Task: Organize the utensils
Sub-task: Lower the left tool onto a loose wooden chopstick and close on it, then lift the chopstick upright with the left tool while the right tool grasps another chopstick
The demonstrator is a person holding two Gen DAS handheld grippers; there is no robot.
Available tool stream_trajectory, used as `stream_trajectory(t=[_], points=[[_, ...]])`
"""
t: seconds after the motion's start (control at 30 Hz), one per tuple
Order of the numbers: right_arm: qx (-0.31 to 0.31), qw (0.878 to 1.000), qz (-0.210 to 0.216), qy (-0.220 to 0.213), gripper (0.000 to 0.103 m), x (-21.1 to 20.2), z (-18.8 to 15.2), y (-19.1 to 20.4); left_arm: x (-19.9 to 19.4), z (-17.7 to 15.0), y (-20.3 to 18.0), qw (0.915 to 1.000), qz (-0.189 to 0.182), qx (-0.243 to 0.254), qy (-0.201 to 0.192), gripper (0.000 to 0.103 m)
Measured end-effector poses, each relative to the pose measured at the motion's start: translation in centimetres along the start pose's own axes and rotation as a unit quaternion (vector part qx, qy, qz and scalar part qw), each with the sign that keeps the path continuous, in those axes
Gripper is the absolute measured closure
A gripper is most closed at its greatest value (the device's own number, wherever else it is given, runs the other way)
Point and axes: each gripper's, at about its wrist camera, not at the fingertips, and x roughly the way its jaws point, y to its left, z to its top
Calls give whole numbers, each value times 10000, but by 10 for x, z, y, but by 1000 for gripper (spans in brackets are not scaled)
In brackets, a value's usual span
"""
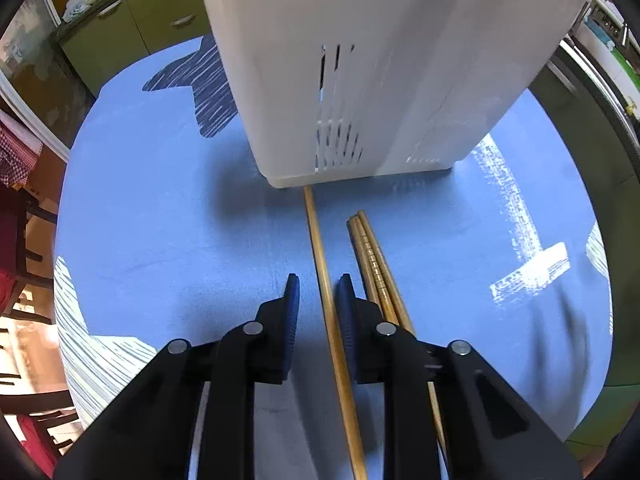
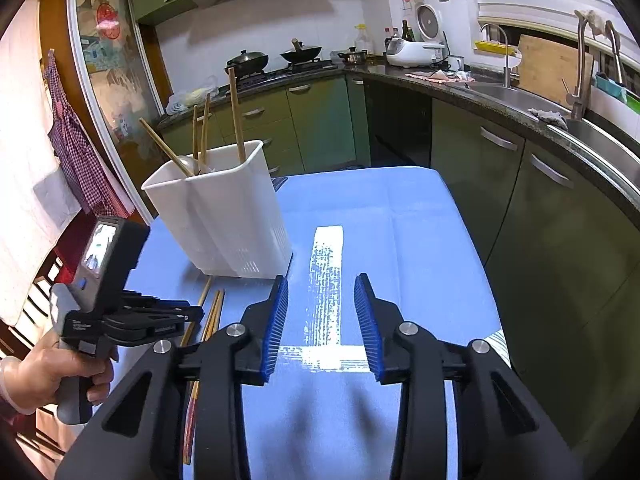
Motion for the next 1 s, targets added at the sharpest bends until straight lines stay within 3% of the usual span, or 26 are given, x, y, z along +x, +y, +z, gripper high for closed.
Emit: stream_trajectory(t=[0.1,0.17,0.47,0.63,0.73,1.0], points=[[-2,10000,-8,15,68,1,1,0,0,0,-2,10000,25,18,-30,84],[1,10000,-14,38,68,2,1,0,-1,-3,-4,9999,40,75,-77,95],[-118,9994,45,318,68,15,-2,7,-14,-3,6,9994,-99,-28,-316,97],[-163,9964,294,775,68,40,-8,12,-55,-15,15,9954,-110,-28,-953,97],[-185,9925,462,1116,68,61,-12,19,-88,-28,21,9891,-64,-12,-1472,97],[-393,9809,732,1757,65,107,-17,49,-143,-63,44,9714,-126,-161,-2365,97]])
